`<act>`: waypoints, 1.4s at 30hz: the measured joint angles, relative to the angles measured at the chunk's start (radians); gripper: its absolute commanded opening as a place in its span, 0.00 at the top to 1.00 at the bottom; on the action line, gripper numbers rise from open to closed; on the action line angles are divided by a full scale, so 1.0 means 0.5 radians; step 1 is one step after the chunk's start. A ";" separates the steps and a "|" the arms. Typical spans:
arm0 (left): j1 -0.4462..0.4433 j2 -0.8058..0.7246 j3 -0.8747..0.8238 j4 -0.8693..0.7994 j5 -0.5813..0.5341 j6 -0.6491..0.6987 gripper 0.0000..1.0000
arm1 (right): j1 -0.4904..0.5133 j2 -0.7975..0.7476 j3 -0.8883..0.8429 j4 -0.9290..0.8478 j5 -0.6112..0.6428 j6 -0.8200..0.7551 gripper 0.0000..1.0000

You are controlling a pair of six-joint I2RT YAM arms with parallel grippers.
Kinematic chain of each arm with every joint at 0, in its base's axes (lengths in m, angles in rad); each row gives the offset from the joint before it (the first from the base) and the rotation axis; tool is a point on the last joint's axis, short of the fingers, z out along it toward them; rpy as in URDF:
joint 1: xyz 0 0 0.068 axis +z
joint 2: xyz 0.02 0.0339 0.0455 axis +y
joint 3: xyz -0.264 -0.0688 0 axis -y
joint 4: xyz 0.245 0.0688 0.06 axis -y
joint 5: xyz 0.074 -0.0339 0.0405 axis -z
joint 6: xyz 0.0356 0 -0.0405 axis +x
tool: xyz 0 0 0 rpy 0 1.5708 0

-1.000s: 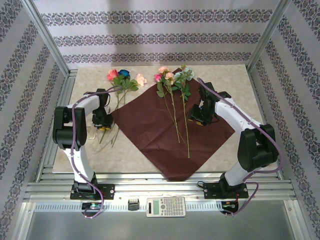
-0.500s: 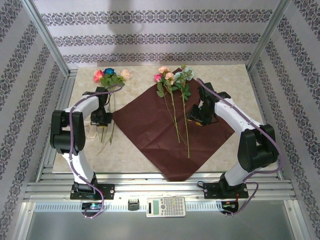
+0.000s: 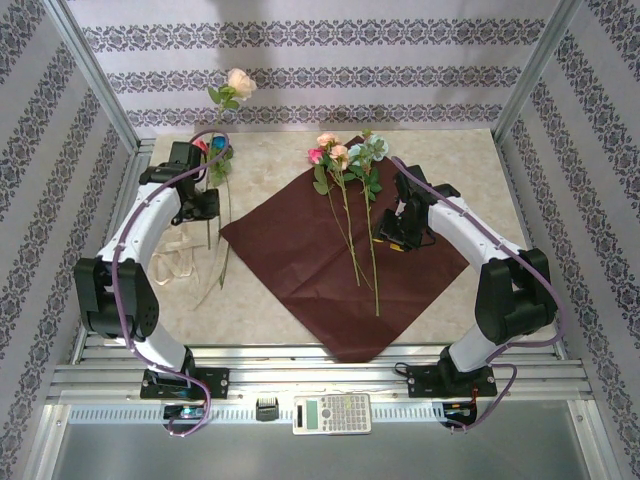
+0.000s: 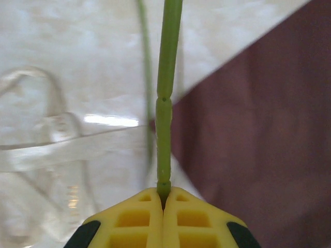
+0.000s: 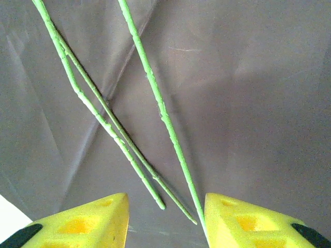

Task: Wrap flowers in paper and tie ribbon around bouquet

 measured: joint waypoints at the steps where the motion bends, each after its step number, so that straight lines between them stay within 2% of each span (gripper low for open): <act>1: -0.019 -0.011 0.001 0.016 0.086 -0.065 1.00 | -0.001 -0.001 0.000 0.000 0.001 0.000 0.56; 4: -0.159 -0.034 -0.040 0.188 0.358 -0.337 1.00 | -0.002 -0.001 0.000 0.002 0.001 0.008 0.56; 10: -0.664 0.075 -0.202 0.847 0.691 -0.980 1.00 | -0.051 -0.003 -0.008 0.012 -0.003 0.031 0.56; 15: -0.931 0.400 -0.192 1.397 0.803 -1.412 1.00 | -0.117 -0.050 -0.047 0.014 -0.008 0.030 0.56; 22: -1.138 0.848 -0.113 1.862 0.879 -1.865 1.00 | -0.173 -0.142 -0.123 0.016 -0.015 0.030 0.56; 27: -1.207 1.020 0.055 1.894 0.914 -1.955 1.00 | -0.199 -0.187 -0.169 0.016 -0.017 0.029 0.56; 42: -1.250 1.050 0.169 1.781 0.980 -1.945 1.00 | -0.212 -0.214 -0.207 0.026 -0.024 0.030 0.56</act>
